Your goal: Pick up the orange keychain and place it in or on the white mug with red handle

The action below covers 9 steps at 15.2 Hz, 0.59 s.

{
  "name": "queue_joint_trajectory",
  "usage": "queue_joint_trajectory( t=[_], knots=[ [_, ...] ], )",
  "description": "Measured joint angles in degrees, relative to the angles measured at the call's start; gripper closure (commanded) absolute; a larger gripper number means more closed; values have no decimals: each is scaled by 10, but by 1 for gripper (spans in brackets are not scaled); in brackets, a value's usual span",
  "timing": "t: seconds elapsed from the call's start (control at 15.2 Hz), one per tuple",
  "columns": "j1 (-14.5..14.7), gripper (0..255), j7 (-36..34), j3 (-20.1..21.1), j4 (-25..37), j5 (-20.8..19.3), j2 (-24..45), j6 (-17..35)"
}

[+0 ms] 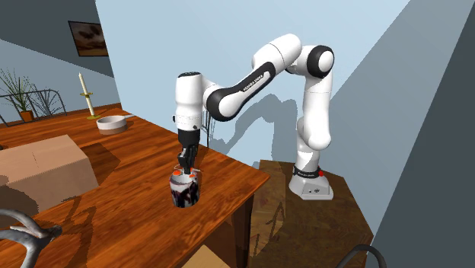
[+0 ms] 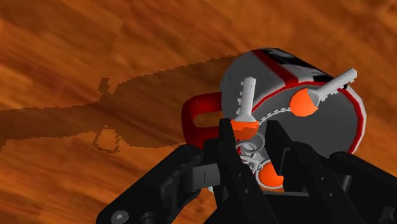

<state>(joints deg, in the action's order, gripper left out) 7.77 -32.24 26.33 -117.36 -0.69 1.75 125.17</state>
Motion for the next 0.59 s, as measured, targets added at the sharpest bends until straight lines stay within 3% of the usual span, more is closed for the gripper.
queue_joint_trajectory(
  t=[0.59],
  knots=[
    [-1,255,8,0,40,11,-18,-59]
  ],
)
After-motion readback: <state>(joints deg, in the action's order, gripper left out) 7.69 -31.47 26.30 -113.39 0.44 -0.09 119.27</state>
